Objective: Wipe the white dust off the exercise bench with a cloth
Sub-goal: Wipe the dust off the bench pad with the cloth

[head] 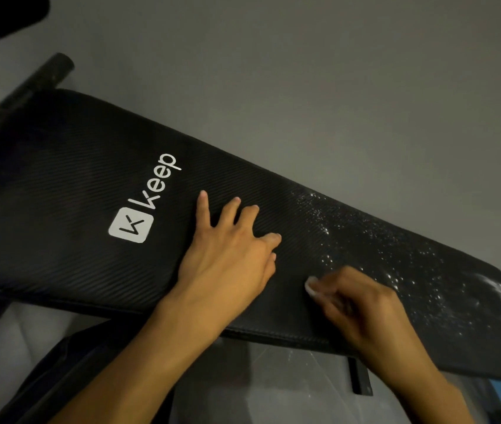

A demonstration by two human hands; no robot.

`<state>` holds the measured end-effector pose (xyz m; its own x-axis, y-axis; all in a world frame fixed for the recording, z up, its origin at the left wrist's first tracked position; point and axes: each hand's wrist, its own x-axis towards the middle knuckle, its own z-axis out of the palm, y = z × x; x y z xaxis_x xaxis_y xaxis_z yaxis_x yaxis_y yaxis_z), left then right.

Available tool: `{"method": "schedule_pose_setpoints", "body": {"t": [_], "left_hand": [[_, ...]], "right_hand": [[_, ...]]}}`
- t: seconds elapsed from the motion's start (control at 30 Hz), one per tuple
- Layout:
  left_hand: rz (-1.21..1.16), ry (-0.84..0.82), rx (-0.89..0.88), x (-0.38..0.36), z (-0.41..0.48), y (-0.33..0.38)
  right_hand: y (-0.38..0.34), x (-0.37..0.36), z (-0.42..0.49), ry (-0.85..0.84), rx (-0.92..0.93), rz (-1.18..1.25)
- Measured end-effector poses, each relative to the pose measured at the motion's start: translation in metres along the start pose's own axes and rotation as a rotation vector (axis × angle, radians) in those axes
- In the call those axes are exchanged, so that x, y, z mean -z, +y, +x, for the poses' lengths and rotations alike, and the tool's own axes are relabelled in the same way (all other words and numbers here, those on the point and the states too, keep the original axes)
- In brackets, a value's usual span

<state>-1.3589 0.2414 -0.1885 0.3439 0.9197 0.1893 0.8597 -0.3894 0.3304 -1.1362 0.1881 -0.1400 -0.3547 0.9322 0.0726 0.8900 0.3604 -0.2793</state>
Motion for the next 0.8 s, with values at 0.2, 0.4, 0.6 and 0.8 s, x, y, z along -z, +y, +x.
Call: {"method": "schedule_pose_setpoints", "body": {"t": [0.2, 0.4, 0.6, 0.8], "left_hand": [[0.020, -0.054, 0.007, -0.010, -0.005, 0.032], [0.000, -0.056, -0.004, -0.013, -0.009, 0.027], [-0.021, -0.088, 0.006, -0.006, -0.003, 0.025], [0.048, -0.245, 0.064, 0.002, 0.038, 0.014]], "right_hand": [[0.012, -0.008, 0.020, 0.104, -0.056, -0.038], [0.003, -0.002, -0.031, 0.042, -0.023, 0.123], [0.025, -0.006, 0.030, 0.105, -0.043, -0.083], [0.017, -0.016, 0.041, 0.168, -0.052, 0.085]]}}
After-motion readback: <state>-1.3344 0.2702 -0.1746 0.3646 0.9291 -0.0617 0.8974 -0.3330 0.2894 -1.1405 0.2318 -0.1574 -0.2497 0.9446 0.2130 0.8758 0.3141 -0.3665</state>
